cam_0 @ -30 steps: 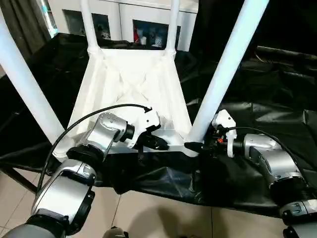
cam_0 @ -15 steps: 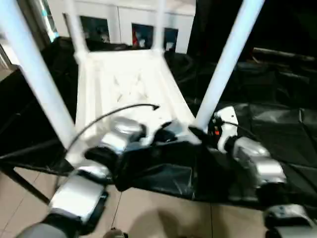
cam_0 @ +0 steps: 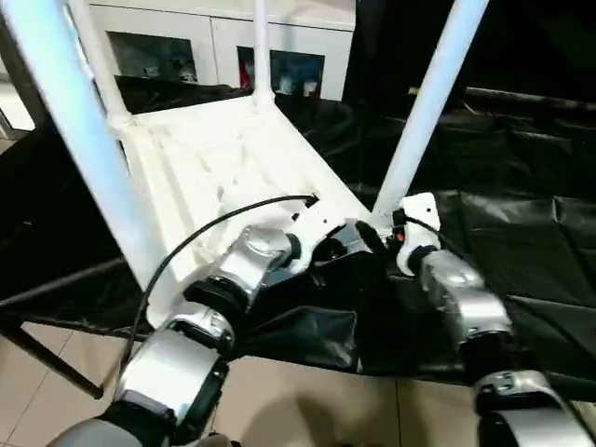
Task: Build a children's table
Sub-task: Rotate leg to tighten
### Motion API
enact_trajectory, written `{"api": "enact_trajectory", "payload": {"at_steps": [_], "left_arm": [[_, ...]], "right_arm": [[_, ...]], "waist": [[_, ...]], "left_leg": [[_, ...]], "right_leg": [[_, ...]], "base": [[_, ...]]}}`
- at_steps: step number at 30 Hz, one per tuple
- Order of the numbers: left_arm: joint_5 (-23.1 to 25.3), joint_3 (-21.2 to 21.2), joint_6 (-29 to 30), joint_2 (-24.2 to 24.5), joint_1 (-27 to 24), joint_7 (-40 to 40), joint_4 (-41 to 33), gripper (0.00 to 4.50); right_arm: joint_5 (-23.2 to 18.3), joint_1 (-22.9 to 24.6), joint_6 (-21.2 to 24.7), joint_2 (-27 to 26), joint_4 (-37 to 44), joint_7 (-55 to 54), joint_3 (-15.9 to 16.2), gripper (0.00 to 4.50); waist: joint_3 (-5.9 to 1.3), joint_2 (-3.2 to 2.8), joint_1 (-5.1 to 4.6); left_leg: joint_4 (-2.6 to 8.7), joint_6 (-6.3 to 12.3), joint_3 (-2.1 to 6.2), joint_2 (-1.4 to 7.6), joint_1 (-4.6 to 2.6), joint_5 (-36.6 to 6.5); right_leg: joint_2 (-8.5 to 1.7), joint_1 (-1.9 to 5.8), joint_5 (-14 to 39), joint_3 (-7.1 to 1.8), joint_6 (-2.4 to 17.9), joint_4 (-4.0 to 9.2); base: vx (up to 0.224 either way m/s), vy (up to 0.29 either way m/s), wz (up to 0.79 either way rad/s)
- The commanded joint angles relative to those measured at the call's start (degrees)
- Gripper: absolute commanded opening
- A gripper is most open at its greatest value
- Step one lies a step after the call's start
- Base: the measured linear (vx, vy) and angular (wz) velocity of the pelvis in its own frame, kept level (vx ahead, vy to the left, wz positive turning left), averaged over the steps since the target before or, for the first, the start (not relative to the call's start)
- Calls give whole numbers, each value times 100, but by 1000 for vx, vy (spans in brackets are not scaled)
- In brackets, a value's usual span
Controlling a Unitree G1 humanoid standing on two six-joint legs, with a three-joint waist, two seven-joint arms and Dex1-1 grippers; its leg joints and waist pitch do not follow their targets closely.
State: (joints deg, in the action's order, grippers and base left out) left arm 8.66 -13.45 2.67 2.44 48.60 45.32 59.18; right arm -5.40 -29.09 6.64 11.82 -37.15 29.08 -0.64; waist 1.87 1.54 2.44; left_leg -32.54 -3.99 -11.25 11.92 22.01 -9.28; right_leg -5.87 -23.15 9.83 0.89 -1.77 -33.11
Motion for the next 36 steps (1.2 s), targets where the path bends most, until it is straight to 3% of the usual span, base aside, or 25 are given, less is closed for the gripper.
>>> {"api": "enact_trajectory", "payload": {"at_steps": [1, 3, 5, 6, 8, 11, 14, 15, 17, 24, 28, 30, 32, 33, 35, 36], "left_arm": [[-117, -64, -284, 23, -177, 450, -5, 0], [-181, -55, -348, 187, -226, 825, -65, 0], [-261, -75, -444, 333, -294, 1274, -163, 0], [-340, -91, -487, 463, -355, 1674, -269, 0], [-348, -123, -524, 543, -381, 1872, -302, 0], [-354, -229, -568, 780, -466, 2478, -402, 0], [-433, -191, -494, 879, -519, 2814, -512, 0], [-442, -189, -485, 888, -524, 2843, -526, 0], [-463, -174, -471, 928, -545, 2907, -569, 0], [-471, -129, -459, 980, -573, 2936, -596, 0], [-440, -110, -482, 980, -558, 2839, -557, 0], [-310, -98, -410, 934, -481, 2398, -424, 0], [-180, -96, -395, 855, -384, 1929, -263, 0], [-78, -56, -295, 689, -275, 1288, -111, 0], [-46, -27, -217, 576, -225, 960, -52, 0], [-10, 12, -71, 383, -153, 504, 24, 0]], "right_arm": [[-205, 77, 101, 94, 345, 1004, 382, 375], [-297, 177, 187, 390, 536, 1645, 451, 375], [-400, 232, 289, 600, 680, 2068, 469, 375], [-512, 247, 393, 756, 760, 2383, 466, 375], [-547, 244, 411, 820, 770, 2520, 471, 375], [-612, 257, 407, 968, 819, 2853, 503, 375], [-649, 260, 455, 1005, 846, 3012, 487, 375], [-653, 261, 465, 1010, 853, 3031, 487, 351], [-675, 263, 505, 1026, 866, 3149, 510, 351], [-680, 333, 530, 1114, 931, 3358, 602, 274], [-665, 349, 534, 1124, 916, 3377, 589, 250], [-644, 355, 496, 1077, 870, 3256, 540, 242], [-627, 322, 425, 947, 708, 2870, 396, 238], [-591, 298, 384, 747, 499, 2320, 246, 238], [-545, 311, 361, 625, 430, 2007, 198, 237], [-445, 330, 382, 395, 338, 1420, 134, 237]], "waist": [[-284, 104, 21], [-293, 135, 31], [-300, 125, 46], [-298, 158, 68], [-307, 141, 49], [-312, 122, 89], [-318, 120, 128], [-316, 117, 154], [-315, 120, 163], [-312, 128, 169], [-313, 128, 185], [-314, 133, 192], [-303, 137, 191], [-301, 147, 190], [-289, 146, 191], [-287, 124, 189]], "left_leg": [[382, 291, 29, 56, -84, -1868], [369, 387, 20, 71, -72, -1668], [353, 461, 8, 81, -74, -1521], [348, 504, 8, 83, -73, -1427], [344, 554, 7, 92, -59, -1316], [329, 605, -10, 110, -86, -1142], [317, 602, -34, 125, -107, -1068], [313, 606, -40, 132, -111, -1048], [315, 586, -42, 124, -107, -1032], [314, 512, -42, 116, -110, -1121], [311, 519, -44, 116, -111, -1086], [307, 515, -43, 115, -113, -1079], [316, 453, -40, 107, -133, -1246], [319, 424, -40, 104, -137, -1290], [334, 271, -27, 91, -151, -1508], [349, 237, -20, 98, -156, -1531]], "right_leg": [[-121, 173, 1949, -26, 859, 464], [-138, 189, 1734, -32, 961, 424], [-134, 191, 1514, -38, 1083, 395], [-146, 216, 1459, -30, 1124, 379], [-144, 207, 1300, -31, 1203, 348], [-128, 211, 902, -25, 1405, 295], [-123, 208, 729, -26, 1479, 260], [-126, 208, 656, -28, 1522, 245], [-121, 209, 653, -25, 1521, 238], [-136, 212, 818, -37, 1449, 260], [-130, 209, 794, -36, 1446, 253], [-132, 210, 781, -38, 1448, 252], [-145, 179, 1069, -47, 1382, 295], [-144, 178, 1158, -49, 1356, 305], [-154, 151, 1618, -50, 1225, 356], [-156, 150, 1693, -54, 1185, 370]], "base": [[0, 0, 0], [0, 0, 0], [0, 0, 0], [0, 0, 0], [0, 0, 0], [0, 0, 0], [0, 0, 0], [0, 0, 0], [0, 0, 0], [0, 0, 0], [0, 0, 0], [0, 0, 0], [0, 0, 0], [0, 0, 0], [0, 0, 0], [0, 0, 0]]}}
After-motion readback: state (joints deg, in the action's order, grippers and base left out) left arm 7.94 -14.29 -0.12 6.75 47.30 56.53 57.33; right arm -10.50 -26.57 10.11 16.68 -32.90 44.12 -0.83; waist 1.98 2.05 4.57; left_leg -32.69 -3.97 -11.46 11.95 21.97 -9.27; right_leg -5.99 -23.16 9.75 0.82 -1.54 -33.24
